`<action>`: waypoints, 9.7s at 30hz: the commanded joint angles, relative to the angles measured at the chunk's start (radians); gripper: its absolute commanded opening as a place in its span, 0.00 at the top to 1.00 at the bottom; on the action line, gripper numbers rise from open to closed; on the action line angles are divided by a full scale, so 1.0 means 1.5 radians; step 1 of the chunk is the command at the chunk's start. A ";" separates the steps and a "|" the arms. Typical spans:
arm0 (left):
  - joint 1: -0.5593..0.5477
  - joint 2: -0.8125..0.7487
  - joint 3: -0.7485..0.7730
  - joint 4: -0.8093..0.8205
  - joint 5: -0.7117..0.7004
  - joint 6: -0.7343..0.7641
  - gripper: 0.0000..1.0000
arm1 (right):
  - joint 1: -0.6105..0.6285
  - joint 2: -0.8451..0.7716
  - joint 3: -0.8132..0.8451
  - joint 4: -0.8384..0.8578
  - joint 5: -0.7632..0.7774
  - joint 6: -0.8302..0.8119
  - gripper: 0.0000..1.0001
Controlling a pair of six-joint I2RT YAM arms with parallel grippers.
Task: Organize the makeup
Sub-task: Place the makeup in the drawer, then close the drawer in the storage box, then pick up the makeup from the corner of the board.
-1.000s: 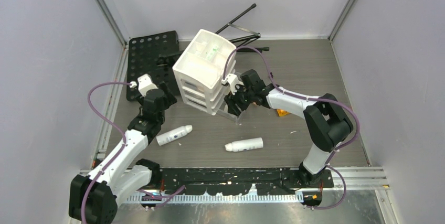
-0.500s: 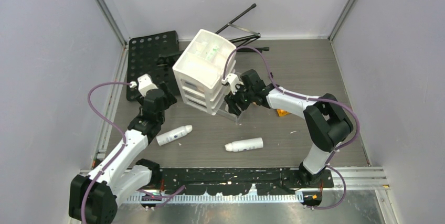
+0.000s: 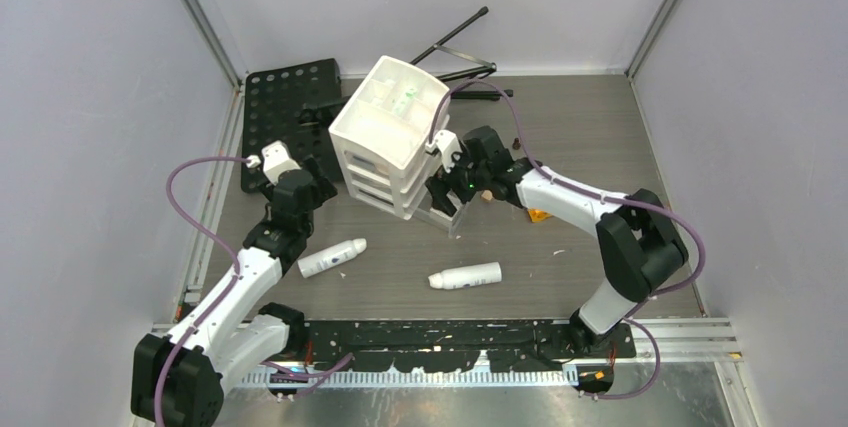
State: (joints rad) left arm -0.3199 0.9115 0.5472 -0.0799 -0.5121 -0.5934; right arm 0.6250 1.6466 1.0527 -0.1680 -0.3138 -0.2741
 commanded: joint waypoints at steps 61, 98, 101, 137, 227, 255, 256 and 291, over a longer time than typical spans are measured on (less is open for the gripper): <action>0.042 0.213 0.391 -0.030 0.187 0.146 0.07 | -0.024 -0.149 -0.080 -0.166 0.559 0.594 0.10; 0.087 0.142 0.183 0.198 0.290 0.119 0.12 | -0.023 -0.099 -0.079 -0.165 0.512 0.591 0.14; 0.087 0.153 0.193 0.200 0.327 0.119 0.15 | -0.023 -0.093 -0.079 -0.157 0.511 0.598 0.14; 0.086 0.198 0.211 0.216 0.447 0.129 0.17 | -0.022 0.003 -0.042 -0.094 0.446 0.634 0.20; 0.067 0.026 0.233 0.055 0.367 0.055 0.00 | 0.114 -0.187 0.007 -0.309 0.142 0.378 0.17; 0.052 -0.224 -0.020 0.059 0.064 0.039 0.00 | 0.276 -0.187 -0.103 -0.250 0.050 -0.042 0.05; 0.052 -0.233 -0.028 0.059 0.053 0.037 0.00 | 0.280 -0.183 -0.097 -0.257 0.050 -0.061 0.05; 0.052 -0.222 -0.039 0.064 0.022 0.050 0.02 | 0.326 0.055 0.017 -0.337 0.151 -0.249 0.24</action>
State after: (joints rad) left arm -0.2401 0.5816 0.4877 -0.0135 -0.4603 -0.5232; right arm 1.1046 1.7000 1.0195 -0.6415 -0.1104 -0.6067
